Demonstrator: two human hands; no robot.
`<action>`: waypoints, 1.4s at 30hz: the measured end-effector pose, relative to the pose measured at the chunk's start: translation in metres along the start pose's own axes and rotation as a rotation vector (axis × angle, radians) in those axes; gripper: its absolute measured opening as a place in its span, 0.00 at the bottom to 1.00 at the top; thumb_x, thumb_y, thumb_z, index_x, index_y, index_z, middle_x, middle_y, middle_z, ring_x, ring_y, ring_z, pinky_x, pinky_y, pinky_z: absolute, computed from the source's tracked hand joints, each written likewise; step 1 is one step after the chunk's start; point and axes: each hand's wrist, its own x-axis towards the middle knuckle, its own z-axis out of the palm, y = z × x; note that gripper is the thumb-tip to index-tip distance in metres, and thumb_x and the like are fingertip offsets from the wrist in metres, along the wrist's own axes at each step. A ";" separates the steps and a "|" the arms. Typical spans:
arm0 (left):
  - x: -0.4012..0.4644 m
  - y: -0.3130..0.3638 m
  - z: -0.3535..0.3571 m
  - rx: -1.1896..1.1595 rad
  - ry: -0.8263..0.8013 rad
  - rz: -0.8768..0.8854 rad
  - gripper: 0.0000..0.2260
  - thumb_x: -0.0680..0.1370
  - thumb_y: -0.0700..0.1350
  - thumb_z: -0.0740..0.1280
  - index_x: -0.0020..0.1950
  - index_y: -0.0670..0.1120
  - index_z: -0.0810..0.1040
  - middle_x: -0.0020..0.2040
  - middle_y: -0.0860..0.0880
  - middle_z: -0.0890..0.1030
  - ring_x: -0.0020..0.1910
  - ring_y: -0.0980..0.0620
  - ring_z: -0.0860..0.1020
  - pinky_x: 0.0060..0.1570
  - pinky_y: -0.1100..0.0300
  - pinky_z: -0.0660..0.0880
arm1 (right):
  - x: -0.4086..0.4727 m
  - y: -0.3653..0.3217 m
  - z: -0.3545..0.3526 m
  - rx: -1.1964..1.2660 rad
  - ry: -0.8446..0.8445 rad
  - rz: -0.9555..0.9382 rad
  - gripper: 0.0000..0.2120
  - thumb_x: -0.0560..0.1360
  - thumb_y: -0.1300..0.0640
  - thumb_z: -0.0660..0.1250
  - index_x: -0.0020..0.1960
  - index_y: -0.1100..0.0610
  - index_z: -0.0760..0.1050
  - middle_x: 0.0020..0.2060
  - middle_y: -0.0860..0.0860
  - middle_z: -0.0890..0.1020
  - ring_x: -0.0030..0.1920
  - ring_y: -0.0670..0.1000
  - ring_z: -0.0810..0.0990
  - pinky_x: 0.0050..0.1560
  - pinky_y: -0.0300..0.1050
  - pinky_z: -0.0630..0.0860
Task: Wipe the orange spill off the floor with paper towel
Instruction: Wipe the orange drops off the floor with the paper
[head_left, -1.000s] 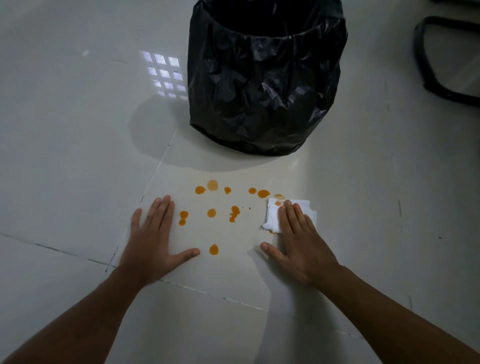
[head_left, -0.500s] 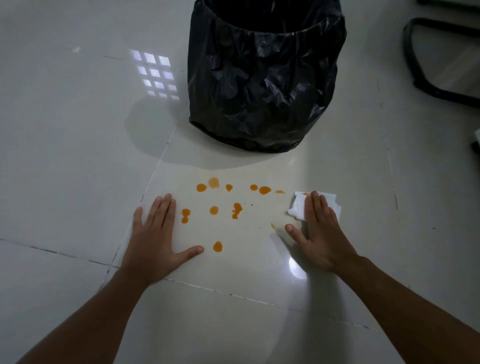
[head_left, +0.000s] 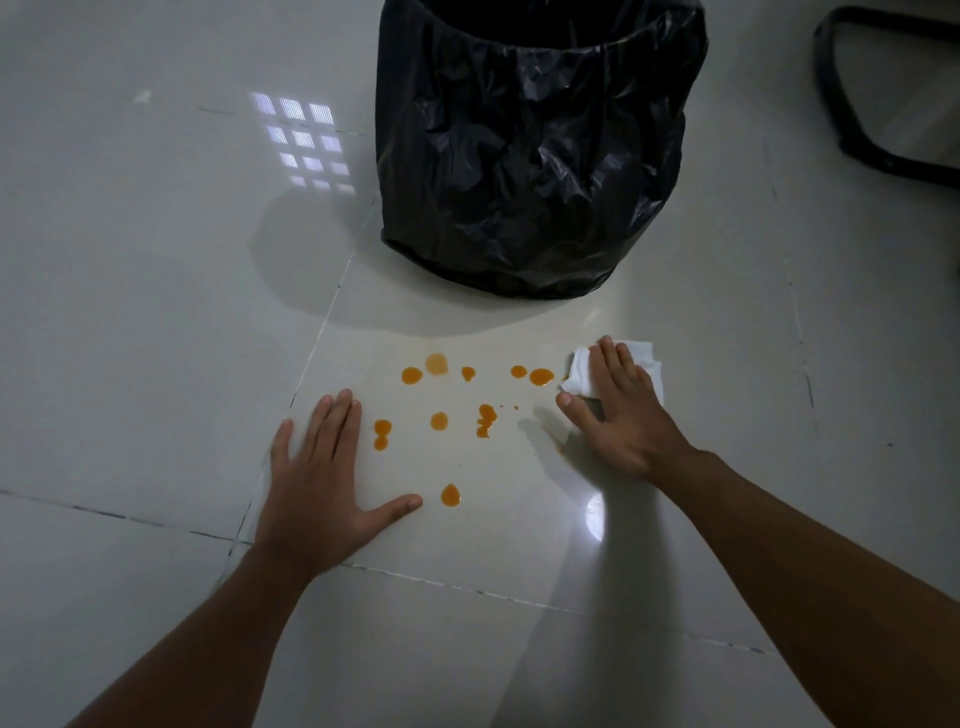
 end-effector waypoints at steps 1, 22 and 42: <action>0.000 0.000 0.000 0.001 -0.002 -0.003 0.55 0.69 0.82 0.50 0.81 0.41 0.54 0.83 0.44 0.55 0.82 0.45 0.54 0.77 0.36 0.54 | 0.001 -0.002 0.000 -0.006 -0.002 -0.012 0.48 0.73 0.25 0.43 0.82 0.53 0.37 0.81 0.48 0.38 0.80 0.46 0.35 0.80 0.51 0.37; -0.002 0.001 -0.001 -0.004 0.010 -0.021 0.58 0.66 0.83 0.47 0.82 0.41 0.53 0.83 0.45 0.55 0.82 0.47 0.53 0.78 0.38 0.52 | -0.042 -0.017 0.029 -0.130 -0.071 -0.234 0.44 0.76 0.26 0.43 0.82 0.50 0.39 0.81 0.45 0.38 0.79 0.45 0.33 0.78 0.47 0.35; -0.003 0.003 -0.002 -0.072 0.042 -0.039 0.59 0.64 0.84 0.49 0.82 0.43 0.52 0.83 0.46 0.54 0.83 0.48 0.50 0.79 0.39 0.49 | -0.093 -0.002 0.036 -0.252 -0.014 -0.287 0.40 0.80 0.31 0.45 0.83 0.52 0.41 0.82 0.45 0.42 0.80 0.45 0.37 0.81 0.47 0.42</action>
